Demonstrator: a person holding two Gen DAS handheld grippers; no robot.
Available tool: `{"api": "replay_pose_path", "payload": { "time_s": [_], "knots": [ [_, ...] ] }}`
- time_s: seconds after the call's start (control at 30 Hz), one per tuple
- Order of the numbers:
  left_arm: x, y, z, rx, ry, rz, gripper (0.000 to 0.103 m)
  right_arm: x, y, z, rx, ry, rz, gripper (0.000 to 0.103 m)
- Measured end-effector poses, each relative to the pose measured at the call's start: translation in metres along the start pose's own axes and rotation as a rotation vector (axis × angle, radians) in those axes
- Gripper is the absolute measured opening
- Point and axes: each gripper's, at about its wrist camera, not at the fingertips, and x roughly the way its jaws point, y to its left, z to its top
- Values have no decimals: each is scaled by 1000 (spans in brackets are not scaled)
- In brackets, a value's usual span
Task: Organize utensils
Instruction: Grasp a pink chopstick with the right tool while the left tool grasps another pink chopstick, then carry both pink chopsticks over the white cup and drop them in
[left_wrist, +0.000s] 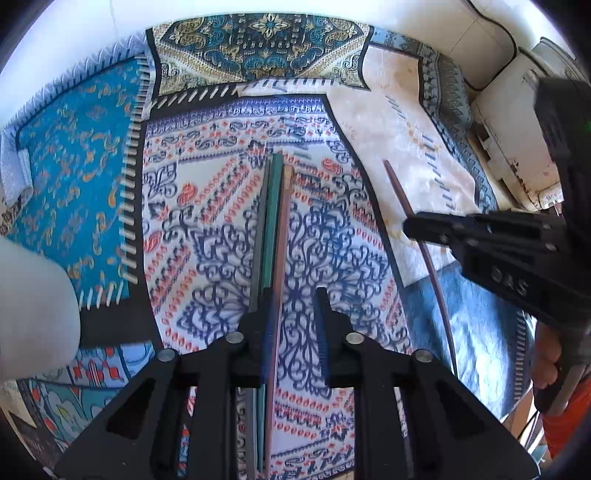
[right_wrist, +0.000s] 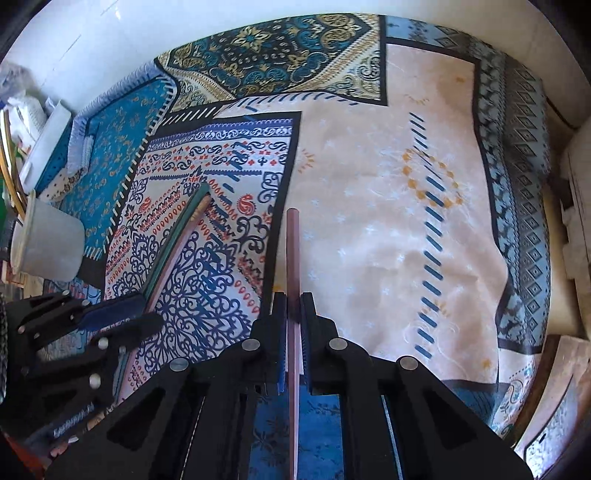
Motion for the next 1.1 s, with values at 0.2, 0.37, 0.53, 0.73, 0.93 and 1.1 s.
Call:
{"api": "replay_pose_path", "payload": {
  "time_s": [0.2,0.37,0.53,0.73,0.93,1.1],
  "knots": [
    [12,-5,12,7,19,20,13,-16,-9,-14,43,-34,32,6],
    [20,-8,26,6,26,12,13,-38,-10,-27,69,-60,40,6],
    [30,-14,47,-20,61,-50,13,-36,-9,-27,99,-70,40,6],
    [37,-41,59,60,78,-34,13,-34,-9,-29,131,-80,38,6],
    [46,-64,65,126,69,25,6,-42,-11,-34,149,-101,43,6],
    [40,-65,53,127,75,38,4,-61,-6,-40,151,-137,49,6]
  ]
}}
